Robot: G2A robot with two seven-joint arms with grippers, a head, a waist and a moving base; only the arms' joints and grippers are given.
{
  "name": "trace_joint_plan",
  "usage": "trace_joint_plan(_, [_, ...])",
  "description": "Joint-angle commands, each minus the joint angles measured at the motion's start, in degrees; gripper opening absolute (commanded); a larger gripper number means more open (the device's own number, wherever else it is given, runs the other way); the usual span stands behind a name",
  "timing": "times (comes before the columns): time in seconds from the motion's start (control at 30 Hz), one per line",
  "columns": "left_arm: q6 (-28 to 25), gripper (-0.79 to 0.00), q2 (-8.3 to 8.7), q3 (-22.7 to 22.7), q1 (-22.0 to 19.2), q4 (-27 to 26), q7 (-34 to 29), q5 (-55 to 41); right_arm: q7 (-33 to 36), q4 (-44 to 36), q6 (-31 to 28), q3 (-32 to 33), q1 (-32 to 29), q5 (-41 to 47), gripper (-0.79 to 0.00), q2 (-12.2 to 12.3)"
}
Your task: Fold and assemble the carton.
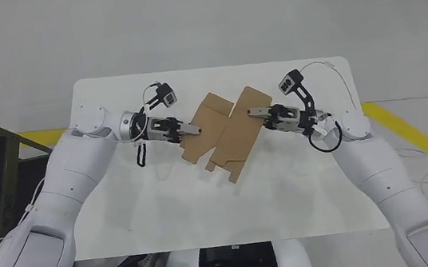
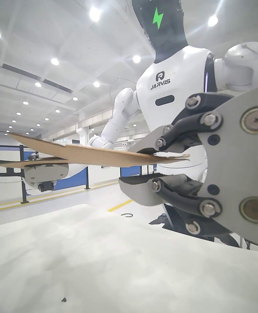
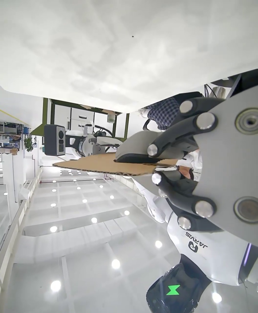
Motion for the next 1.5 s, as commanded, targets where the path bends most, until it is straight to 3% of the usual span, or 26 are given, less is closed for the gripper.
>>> trace_joint_plan(0.0, [-0.26, 0.000, -0.08, -0.37, -0.11, 0.92, 0.27, -0.57, -2.05, -0.29, 0.62, 0.66, -0.30, -0.25, -0.785, 0.07])
trace_joint_plan(0.17, [-3.77, 0.000, -0.32, -1.62, -0.82, 5.07, 3.79, -0.19, -10.26, -2.30, 3.19, 3.06, -1.48, -2.46, -0.785, 0.53])
trace_joint_plan(0.37, [-6.84, 0.000, -0.81, -2.91, -1.28, 8.53, 8.12, -0.73, -24.56, -11.07, 8.79, 7.60, -6.49, -8.31, -0.785, 1.77])
trace_joint_plan(0.7, [-7.93, 0.000, -1.93, -2.99, 0.04, 6.17, 12.04, -1.61, -43.06, -31.65, 15.96, 9.70, -17.22, -15.32, -0.785, 2.22])
trace_joint_plan(0.93, [-7.07, 0.000, -2.84, -2.27, 1.12, 4.62, 13.41, -2.08, -53.51, -35.58, 15.46, 7.39, -20.37, -21.69, -0.785, 1.49])
trace_joint_plan(1.1, [-6.68, 0.000, -3.24, -2.58, 1.48, 4.69, 14.37, -2.42, -58.28, -35.71, 15.08, 6.29, -21.50, -23.40, -0.785, 0.89])
trace_joint_plan(1.33, [-8.95, 0.000, -3.30, -3.58, 0.92, 5.52, 19.96, 2.95, -58.11, -36.15, 14.86, 5.68, -22.49, -25.26, -0.785, 0.53])
trace_joint_plan(1.47, [-7.80, 0.000, -3.52, -4.09, 1.36, 5.34, 19.90, 1.55, -58.07, -36.36, 14.72, 5.42, -22.91, -26.29, -0.785, 0.33])
